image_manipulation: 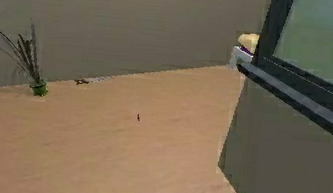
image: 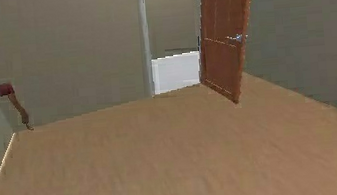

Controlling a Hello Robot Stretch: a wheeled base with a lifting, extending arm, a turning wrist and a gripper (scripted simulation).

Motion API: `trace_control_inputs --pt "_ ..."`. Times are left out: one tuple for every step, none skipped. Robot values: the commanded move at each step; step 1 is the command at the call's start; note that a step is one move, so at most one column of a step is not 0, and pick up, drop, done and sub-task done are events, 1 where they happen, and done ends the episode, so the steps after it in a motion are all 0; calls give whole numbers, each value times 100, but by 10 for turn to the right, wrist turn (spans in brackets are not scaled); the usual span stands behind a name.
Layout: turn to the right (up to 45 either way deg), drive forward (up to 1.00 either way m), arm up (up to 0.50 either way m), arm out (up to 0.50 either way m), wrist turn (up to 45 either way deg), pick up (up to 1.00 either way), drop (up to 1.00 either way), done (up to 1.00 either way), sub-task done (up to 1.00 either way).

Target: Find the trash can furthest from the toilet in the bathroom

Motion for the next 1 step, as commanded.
trace_control_inputs --pt "0 100 0 0 0 0 0 0 0"
